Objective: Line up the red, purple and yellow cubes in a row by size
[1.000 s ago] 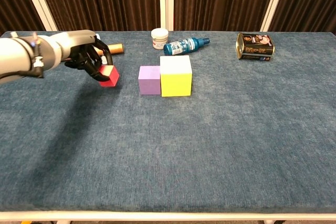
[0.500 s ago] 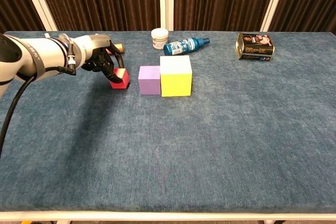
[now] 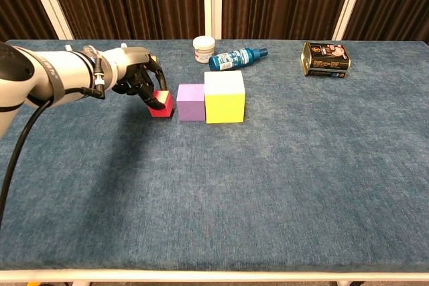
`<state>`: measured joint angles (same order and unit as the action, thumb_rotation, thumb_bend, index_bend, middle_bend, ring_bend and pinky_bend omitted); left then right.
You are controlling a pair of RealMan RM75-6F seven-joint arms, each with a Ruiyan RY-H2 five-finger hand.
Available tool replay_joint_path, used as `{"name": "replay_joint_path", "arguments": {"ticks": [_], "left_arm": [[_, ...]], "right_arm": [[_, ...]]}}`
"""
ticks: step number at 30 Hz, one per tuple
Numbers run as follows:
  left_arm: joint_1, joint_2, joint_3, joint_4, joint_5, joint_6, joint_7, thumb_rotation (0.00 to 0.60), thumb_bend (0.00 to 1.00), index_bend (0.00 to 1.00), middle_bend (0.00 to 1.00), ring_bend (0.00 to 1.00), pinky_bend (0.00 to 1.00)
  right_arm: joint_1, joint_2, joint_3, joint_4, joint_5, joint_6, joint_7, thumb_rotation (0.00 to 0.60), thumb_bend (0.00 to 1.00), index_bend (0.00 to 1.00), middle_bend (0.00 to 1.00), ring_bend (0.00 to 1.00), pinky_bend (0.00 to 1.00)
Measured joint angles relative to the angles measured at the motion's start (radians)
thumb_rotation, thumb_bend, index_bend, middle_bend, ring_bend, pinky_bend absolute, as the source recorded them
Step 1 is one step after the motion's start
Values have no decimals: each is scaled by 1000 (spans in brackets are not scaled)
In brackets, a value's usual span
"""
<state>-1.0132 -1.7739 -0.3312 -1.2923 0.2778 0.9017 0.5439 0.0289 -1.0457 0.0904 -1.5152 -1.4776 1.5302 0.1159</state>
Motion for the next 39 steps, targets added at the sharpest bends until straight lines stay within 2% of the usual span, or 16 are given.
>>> {"name": "replay_joint_path", "arguments": {"ticks": [22,28,34,39], "left_arm": [[-26,-32,-11,47,-25,4,34,600,294,510,826,871,977],[-26,-29,-14,33,-28,4,38,600,283,403,827,873,979],[-17,-9,-15,-4,-6,17,30,600,263,249,827,873,986],[4,43,-6,-54,50,28,18,600,264,239,827,872,985]], "right_arm": [[-4,2,0,9,5,-2,11,600,148,0,82,27,149],[-5,3,1,9,4,0,14,600,149,0,85,28,149],[-3,5,1,5,4,-6,15,600,148,0,87,28,150],[2,4,3,7,-1,-6,18,600,148,0,86,28,150]]}}
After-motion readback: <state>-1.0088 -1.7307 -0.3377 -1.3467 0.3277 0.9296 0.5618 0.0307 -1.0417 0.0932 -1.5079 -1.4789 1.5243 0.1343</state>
